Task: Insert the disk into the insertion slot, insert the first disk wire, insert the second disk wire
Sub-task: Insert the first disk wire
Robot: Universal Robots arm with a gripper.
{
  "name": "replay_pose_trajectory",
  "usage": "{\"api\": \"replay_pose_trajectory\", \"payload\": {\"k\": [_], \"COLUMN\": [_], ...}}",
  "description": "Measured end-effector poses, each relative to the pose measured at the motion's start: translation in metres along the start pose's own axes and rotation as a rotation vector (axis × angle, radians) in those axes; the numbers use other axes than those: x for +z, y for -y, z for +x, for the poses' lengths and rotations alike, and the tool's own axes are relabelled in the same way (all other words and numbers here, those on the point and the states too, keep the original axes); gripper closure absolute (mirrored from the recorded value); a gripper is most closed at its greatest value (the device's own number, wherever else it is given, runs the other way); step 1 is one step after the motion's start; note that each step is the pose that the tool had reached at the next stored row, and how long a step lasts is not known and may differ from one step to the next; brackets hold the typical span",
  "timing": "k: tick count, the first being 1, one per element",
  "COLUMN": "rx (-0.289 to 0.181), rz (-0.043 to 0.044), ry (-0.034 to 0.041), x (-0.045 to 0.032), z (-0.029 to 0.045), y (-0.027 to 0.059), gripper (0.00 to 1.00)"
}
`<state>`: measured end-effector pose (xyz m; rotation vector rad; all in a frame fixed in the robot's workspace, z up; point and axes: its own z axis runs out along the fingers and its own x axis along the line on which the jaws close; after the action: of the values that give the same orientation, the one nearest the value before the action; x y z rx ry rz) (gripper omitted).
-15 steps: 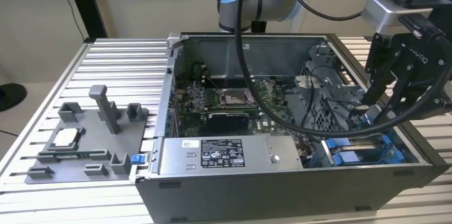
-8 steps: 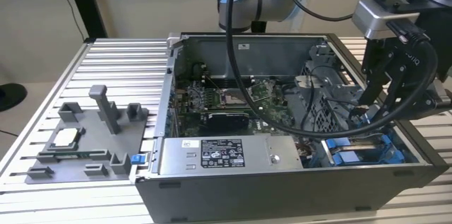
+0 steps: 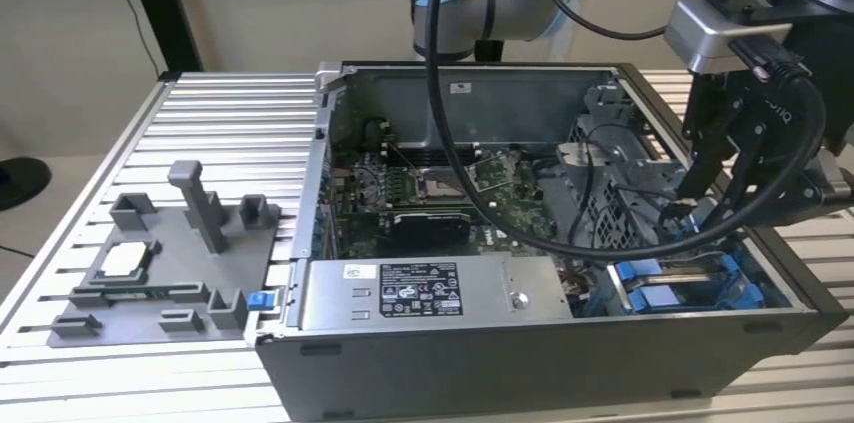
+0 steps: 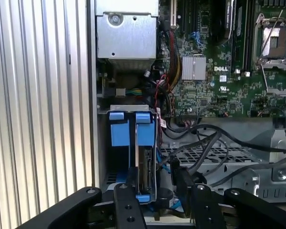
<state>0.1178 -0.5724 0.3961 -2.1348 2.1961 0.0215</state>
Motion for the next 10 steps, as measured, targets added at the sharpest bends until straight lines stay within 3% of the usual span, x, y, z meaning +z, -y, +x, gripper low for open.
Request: {"api": "replay_pose_trajectory", "payload": {"k": [10], "rx": [0.000], "rz": [-0.0022], "ry": [0.0032], "x": [0.0007], "z": [0.0001], "y": [0.0000], "gripper": [0.00]}}
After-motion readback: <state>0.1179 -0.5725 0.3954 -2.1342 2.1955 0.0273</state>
